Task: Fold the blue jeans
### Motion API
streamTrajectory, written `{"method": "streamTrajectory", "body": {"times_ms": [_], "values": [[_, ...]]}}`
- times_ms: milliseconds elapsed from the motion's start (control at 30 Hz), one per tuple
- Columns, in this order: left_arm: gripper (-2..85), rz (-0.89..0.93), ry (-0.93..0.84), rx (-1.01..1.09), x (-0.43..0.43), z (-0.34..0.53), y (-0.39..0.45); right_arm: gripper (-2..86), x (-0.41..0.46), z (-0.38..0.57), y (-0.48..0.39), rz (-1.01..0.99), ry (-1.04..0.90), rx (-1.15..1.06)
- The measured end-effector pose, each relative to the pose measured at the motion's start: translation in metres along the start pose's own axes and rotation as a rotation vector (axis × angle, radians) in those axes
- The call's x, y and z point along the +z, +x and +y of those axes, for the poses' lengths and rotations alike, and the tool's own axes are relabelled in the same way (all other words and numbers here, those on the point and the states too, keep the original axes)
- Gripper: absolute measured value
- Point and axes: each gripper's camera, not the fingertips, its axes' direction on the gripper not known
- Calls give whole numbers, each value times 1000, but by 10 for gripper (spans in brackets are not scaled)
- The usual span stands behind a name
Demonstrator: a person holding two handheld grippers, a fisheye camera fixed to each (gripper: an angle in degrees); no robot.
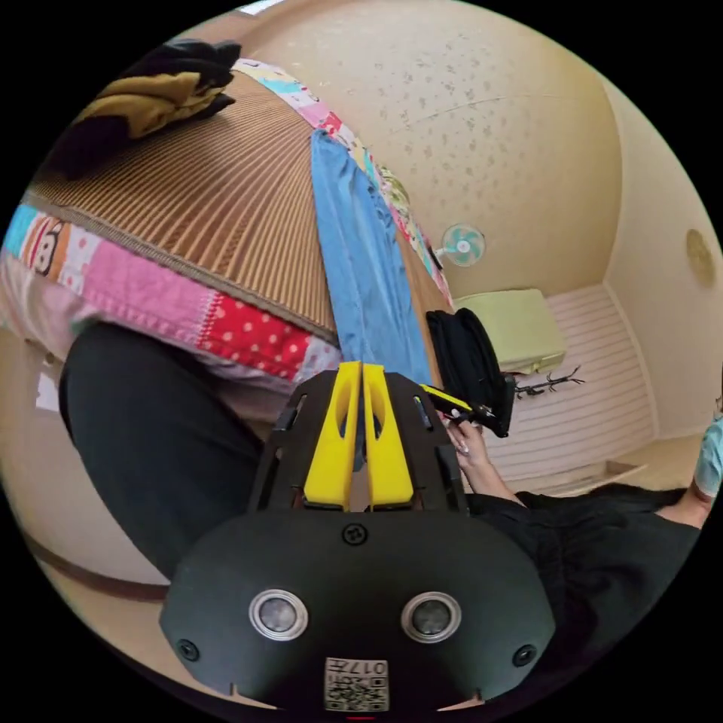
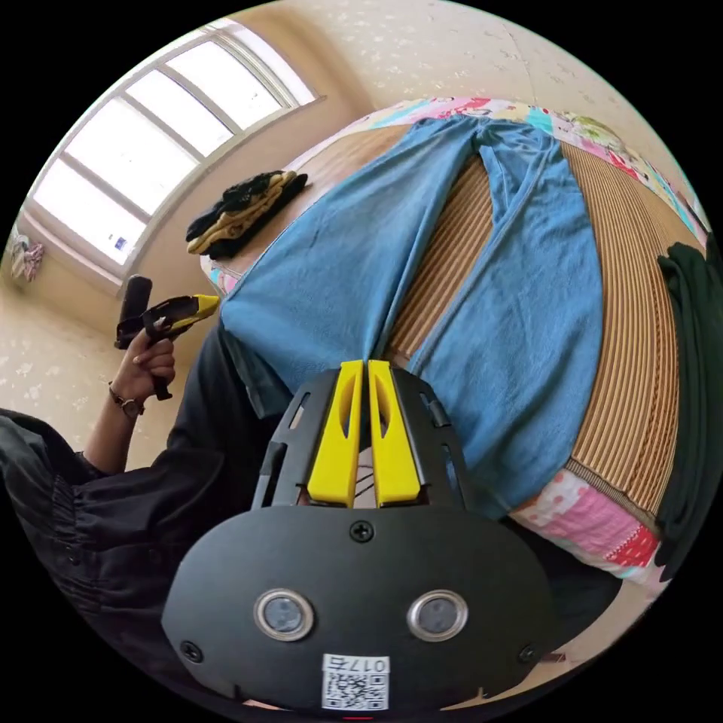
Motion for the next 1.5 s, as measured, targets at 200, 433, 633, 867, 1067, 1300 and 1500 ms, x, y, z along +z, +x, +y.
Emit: {"method": "streamTrajectory", "body": {"times_ms": [200, 433, 633, 867, 1067, 1300, 1500], "values": [[-6, -204, 8, 88, -20, 41, 25, 53, -32, 37, 0, 106, 164, 125], [40, 58, -156, 380, 62, 32, 127, 50, -10, 51, 1, 286, 68, 90], [103, -55, -298, 499, 157, 43, 203, 33, -41, 93, 41, -43, 209, 247], [110, -202, -226, 511, 199, 83, 226, 27, -62, 114, 51, -98, 234, 220], [31, -386, -153, 546, 191, 109, 241, 16, -65, 128, 42, -71, 242, 180], [24, -342, -127, 550, 153, 124, 242, 9, -80, 146, 27, 56, 237, 117], [31, -271, -76, 548, 108, 133, 241, 24, -92, 141, 25, 228, 211, 55]]}}
